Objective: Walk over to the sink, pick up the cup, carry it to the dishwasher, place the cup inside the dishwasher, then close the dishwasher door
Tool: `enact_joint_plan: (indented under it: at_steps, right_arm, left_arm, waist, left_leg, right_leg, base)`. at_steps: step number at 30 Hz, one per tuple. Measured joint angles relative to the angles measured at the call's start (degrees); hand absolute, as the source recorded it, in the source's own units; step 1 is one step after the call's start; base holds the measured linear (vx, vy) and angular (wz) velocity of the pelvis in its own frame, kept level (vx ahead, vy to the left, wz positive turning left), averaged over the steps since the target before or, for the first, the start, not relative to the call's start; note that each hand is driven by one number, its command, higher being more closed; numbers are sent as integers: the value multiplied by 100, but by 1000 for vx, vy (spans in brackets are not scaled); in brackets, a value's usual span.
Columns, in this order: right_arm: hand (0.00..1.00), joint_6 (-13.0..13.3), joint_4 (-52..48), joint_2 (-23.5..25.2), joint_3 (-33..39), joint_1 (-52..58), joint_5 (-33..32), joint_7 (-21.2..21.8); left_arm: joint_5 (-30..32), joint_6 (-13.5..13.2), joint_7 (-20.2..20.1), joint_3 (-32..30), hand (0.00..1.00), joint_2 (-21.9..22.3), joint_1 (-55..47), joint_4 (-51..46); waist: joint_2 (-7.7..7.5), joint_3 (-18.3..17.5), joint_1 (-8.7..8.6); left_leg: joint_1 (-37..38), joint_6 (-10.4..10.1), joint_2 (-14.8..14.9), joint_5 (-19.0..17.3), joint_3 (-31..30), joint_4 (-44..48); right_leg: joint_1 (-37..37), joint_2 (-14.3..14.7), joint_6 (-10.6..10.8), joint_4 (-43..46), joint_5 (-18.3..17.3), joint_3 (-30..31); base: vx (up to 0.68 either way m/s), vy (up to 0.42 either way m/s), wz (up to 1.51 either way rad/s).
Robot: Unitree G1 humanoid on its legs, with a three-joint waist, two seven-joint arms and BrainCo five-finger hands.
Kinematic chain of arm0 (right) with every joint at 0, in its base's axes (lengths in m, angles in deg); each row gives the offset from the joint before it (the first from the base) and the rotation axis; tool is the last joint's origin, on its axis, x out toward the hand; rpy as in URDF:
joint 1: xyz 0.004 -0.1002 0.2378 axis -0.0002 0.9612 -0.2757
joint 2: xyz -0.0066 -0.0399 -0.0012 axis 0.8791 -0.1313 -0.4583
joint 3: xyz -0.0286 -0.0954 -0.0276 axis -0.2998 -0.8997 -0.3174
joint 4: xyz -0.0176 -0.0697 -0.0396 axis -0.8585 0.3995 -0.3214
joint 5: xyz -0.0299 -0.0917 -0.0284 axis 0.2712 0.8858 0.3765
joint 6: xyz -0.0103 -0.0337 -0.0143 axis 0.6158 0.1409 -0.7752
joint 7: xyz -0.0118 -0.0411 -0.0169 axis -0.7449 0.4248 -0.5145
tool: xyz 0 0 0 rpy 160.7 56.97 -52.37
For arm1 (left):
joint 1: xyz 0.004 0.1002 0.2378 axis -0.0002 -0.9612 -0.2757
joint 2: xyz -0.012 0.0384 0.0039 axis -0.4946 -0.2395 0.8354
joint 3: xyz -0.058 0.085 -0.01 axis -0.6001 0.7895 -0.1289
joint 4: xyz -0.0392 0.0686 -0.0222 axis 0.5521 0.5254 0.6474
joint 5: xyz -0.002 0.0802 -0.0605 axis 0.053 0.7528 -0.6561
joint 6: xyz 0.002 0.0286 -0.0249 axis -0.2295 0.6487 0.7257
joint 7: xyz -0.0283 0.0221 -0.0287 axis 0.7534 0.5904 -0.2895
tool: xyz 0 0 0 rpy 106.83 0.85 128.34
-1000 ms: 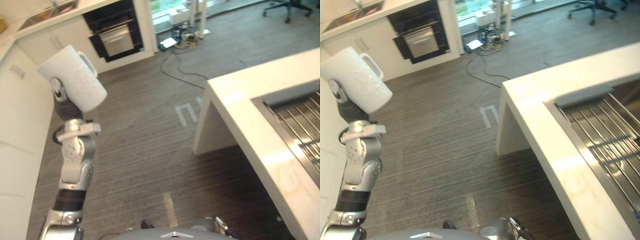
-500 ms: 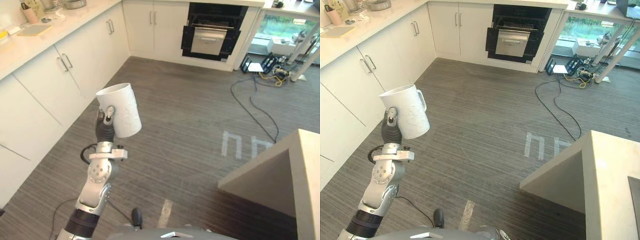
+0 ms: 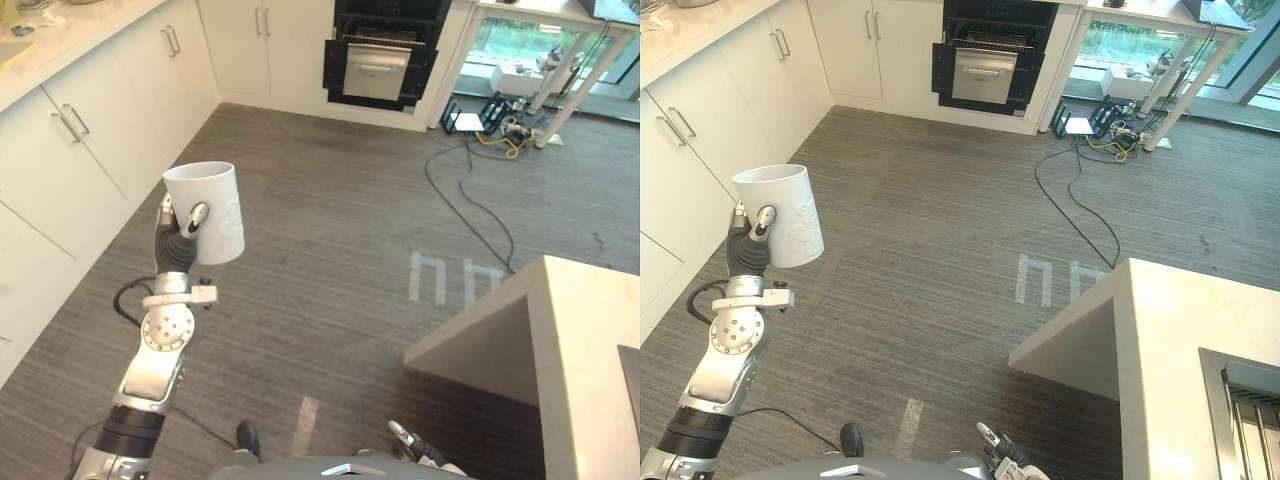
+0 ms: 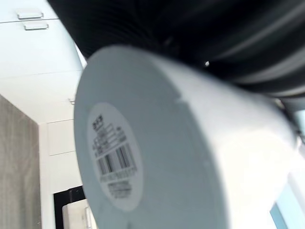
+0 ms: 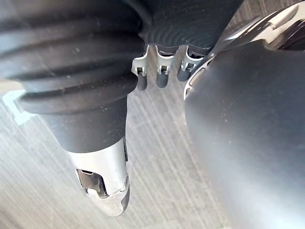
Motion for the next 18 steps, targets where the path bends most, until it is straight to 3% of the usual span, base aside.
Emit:
enact_joint_plan:
  at_steps: [4,6,7,9,10,11,12,13,14,16,17,18]
  right_arm:
    - [0,16,-45,0,99,137,-401,84]
    - [0,45,-103,-3,217,251,-591,82]
    - [0,133,-166,11,274,378,-639,40]
    - [0,242,-252,-13,291,486,-651,-44]
    - [0,275,-349,-41,388,559,-757,-218]
    - [0,294,-538,24,483,683,-893,-352]
    - [0,304,-598,27,495,742,-944,-387]
    - [0,323,-634,-8,495,901,-948,-410]
    - [0,350,-623,49,494,943,-931,-396]
    - [0,417,-684,232,492,952,-928,-329]
    - [0,441,-703,303,483,969,-929,-320]
    - [0,453,-854,413,471,1089,-930,-328]
  left_arm:
    - [-568,17,-368,-19,100,344,-196,468]
    - [-863,36,-592,-21,100,536,-252,639]
    - [-1107,68,-741,-24,100,722,-250,742]
    - [-1427,77,-988,-20,100,977,-233,924]
    - [-1588,105,-1128,7,100,1055,-195,975]
    - [-1627,116,-1214,43,100,1073,-196,957]
    - [-1659,117,-1226,56,100,1075,-208,937]
    - [-1739,116,-1228,79,100,1081,-228,953]
    - [-1791,63,-1236,77,100,1110,-228,968]
    - [-1772,-124,-1250,44,100,1102,-187,1002]
    - [-1751,-185,-1254,136,100,1117,-186,999]
    - [-1608,-190,-1252,394,100,1124,-185,991]
  waist:
    - [19,18,-95]
    - [65,47,-112]
    - [40,62,-111]
    - [1,155,-149]
    - [-25,291,-226]
    - [-120,338,-281]
    - [-137,343,-276]
    - [-69,376,-319]
    - [50,428,-361]
    - [9,501,-380]
    - [-45,567,-373]
    - [-40,604,-353]
  left_leg:
    - [7,32,-24,-32,16,36]
    - [39,83,-47,-251,69,41]
    - [30,127,-130,-440,148,151]
    - [-179,520,-322,-1020,193,1082]
    - [-265,713,-355,-1452,199,1668]
    - [-288,696,-419,-1901,95,2175]
    - [-288,676,-449,-2052,27,2350]
    - [-229,714,-463,-2186,-215,2425]
    - [-203,771,-444,-2177,-442,2372]
    - [-163,833,-431,-2138,-709,2262]
    - [-104,852,-446,-2123,-798,2168]
    - [-40,853,-485,-2124,-929,2066]
  right_leg:
    - [-10,-38,-6,12,-4,7]
    - [-38,-93,-39,157,-69,-6]
    - [-237,-256,-103,653,-277,8]
    - [-649,-615,-319,1894,-517,-64]
    - [-1033,-891,-500,3198,-499,-145]
    - [-1505,-1188,-1206,4500,-110,-47]
    - [-1741,-1255,-1660,4998,249,109]
    - [-2158,-1211,-1311,5611,1300,507]
    - [-2511,-927,-960,5990,1023,722]
    - [-2946,-415,-708,5949,138,741]
    - [-3039,-210,-576,5591,-27,717]
    - [-3029,30,-310,4572,-166,575]
  base:
    - [0,0,-1]
    - [13,23,0]
    - [63,95,4]
    - [66,132,16]
    - [28,167,53]
    - [24,182,61]
    - [52,179,73]
    - [91,183,73]
    - [158,189,78]
    - [183,123,75]
    - [161,46,88]
    - [207,12,69]
